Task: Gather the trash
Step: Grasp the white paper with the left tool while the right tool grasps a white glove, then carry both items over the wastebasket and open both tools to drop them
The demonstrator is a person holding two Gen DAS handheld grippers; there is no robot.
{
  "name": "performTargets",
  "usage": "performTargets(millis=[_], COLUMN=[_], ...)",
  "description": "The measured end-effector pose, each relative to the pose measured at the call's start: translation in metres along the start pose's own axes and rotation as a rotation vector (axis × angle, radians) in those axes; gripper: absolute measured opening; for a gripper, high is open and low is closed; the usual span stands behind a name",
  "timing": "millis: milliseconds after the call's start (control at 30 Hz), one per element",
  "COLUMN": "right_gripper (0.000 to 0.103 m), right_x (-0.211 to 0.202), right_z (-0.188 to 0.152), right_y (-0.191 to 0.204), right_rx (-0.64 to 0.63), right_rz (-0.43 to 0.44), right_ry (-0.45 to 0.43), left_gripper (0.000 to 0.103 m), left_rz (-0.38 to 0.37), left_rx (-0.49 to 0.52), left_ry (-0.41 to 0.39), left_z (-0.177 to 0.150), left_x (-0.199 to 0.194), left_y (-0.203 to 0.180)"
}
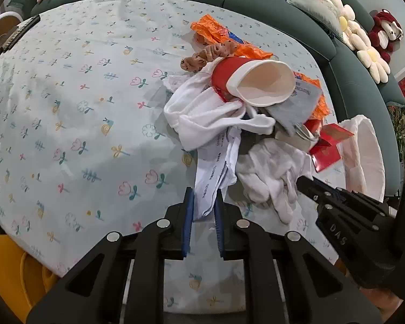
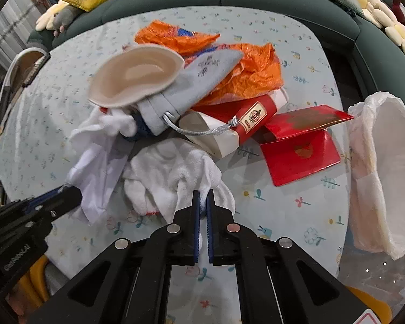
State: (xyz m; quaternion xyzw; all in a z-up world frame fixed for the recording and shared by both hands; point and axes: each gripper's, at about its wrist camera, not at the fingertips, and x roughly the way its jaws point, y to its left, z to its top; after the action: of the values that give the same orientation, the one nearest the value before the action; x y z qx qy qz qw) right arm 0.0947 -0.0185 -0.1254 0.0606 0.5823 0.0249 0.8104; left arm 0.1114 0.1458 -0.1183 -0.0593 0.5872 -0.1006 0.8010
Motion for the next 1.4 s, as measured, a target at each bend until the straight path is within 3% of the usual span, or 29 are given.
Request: performTargets(millis=[433, 867, 1100, 1400], right_gripper=[0.004, 0.004, 0.004, 0.004], right_x=[-0.083, -0.157, -0.184, -0.192], right_z=[-0.019, -0.029, -0.031, -0.026], right_y=[-0.017, -0.045, -0.070, -0.122], right_rx=[0.006, 0.027, 0.068, 0.113], right_rz=[0.038, 0.046, 0.028, -0.065], right_ry=[-0.119, -0.259, -0.320, -0.338], left_gripper=[0.011, 0.008, 0.008, 0.008], left_rz=[-0.011, -0.051, -0.073, -0.140], left_rx=[0.027, 0.101, 0.145, 0.238], left_ry=[-0.068, -0.186, -0.206, -0.194], left_z=[-0.025, -0.032, -0.029, -0.017], left_x=[-0.057, -0.113, -0.123, -0.113], left_y=[-0.030, -0.076, -0.102, -0.170])
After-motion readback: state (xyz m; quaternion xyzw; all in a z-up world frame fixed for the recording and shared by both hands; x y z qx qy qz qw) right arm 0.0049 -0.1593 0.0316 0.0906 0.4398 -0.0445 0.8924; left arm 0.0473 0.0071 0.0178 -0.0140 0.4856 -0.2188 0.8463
